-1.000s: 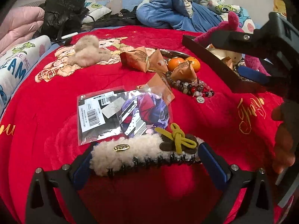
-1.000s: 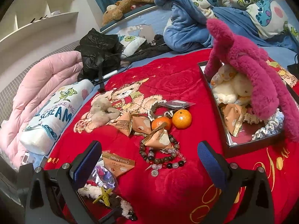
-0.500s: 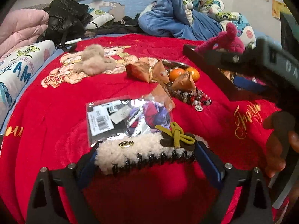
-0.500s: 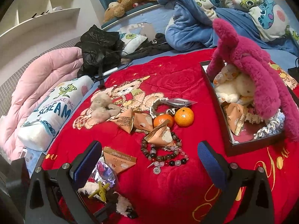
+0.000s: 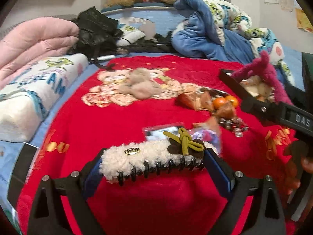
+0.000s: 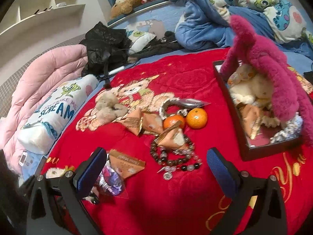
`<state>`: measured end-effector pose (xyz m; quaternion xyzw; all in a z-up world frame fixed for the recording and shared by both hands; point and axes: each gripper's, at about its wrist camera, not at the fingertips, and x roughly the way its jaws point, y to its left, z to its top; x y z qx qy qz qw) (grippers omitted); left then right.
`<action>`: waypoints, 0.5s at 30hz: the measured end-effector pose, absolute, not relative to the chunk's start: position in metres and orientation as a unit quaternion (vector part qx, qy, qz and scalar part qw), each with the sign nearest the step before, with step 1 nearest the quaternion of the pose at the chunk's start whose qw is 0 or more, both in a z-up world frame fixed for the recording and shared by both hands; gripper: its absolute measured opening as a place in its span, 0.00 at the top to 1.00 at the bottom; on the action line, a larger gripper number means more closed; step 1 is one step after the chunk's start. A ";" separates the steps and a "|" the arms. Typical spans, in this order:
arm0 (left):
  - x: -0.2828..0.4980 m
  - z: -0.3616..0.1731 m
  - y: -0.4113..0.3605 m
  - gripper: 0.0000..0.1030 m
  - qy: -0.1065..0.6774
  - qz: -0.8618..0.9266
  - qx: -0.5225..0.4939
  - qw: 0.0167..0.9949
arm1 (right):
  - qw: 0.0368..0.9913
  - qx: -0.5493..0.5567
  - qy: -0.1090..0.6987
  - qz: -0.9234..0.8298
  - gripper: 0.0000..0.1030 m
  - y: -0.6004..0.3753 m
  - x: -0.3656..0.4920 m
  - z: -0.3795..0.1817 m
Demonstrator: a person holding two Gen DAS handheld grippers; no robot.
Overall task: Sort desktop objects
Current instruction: 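Grasp the clear anime badge packet with the right tool while the left holds the hair clip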
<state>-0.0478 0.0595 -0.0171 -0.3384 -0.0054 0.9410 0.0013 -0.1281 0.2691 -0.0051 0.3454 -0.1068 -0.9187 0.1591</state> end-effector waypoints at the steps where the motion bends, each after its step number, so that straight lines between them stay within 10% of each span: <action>1: -0.047 -0.017 0.056 0.07 -0.005 0.941 -0.339 -0.001 | 0.164 0.348 -0.107 -0.917 0.00 0.267 -0.129 -0.006; 15: -0.046 -0.018 -0.007 0.07 -0.058 0.939 -0.336 -0.048 | 0.223 0.420 -0.057 -0.878 0.02 0.206 -0.134 -0.042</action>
